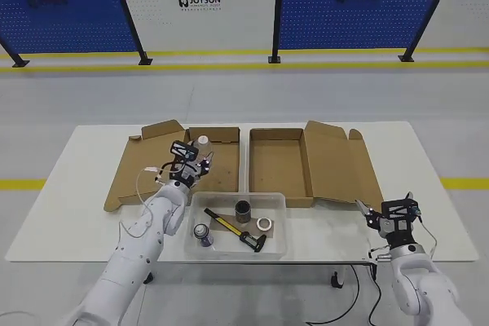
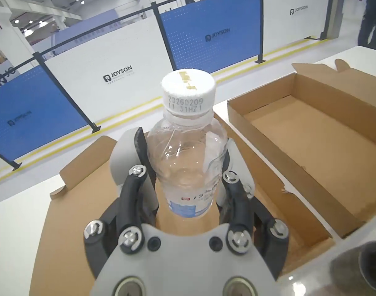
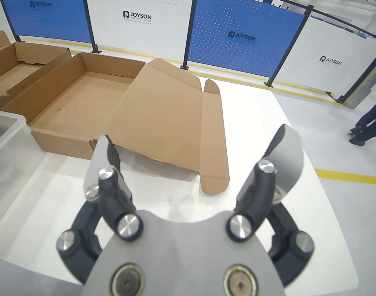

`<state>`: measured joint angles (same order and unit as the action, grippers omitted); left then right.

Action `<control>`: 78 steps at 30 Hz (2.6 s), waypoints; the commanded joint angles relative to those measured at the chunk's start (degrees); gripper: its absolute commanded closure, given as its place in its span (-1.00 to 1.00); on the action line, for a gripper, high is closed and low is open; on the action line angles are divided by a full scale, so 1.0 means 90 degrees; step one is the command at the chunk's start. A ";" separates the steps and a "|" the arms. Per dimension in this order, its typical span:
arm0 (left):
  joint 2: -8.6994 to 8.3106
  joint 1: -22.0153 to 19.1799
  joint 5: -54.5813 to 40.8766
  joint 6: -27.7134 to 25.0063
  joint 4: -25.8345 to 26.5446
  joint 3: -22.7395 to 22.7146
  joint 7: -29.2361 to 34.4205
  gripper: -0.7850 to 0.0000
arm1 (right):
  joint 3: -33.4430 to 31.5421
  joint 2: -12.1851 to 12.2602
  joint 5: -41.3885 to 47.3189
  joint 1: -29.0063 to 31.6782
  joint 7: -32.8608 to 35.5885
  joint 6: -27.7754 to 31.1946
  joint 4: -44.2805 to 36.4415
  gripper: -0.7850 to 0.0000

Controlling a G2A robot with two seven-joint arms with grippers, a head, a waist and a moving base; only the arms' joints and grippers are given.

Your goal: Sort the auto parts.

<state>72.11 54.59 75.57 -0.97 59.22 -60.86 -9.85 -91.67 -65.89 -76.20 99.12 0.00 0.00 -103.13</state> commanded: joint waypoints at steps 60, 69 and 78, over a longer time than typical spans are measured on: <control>-0.0404 0.2307 0.0746 -0.1663 0.3761 -0.1990 0.1141 -1.00 | 0.0000 0.0000 0.0000 0.0000 0.0000 0.0000 0.0000 -1.00; -0.0587 0.3612 -0.0501 -0.3229 0.5280 -0.2649 0.3115 -1.00 | 0.0000 0.0000 0.0000 0.0000 0.0000 0.0000 0.0000 -1.00; -0.0776 0.3969 -0.1179 -0.4720 0.5828 -0.3074 0.4540 -1.00 | 0.0000 0.0000 0.0000 0.0000 0.0000 0.0000 0.0000 -1.00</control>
<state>65.30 90.20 65.48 -41.77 111.78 -88.24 30.45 -91.67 -65.89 -76.20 99.12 0.00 0.00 -103.13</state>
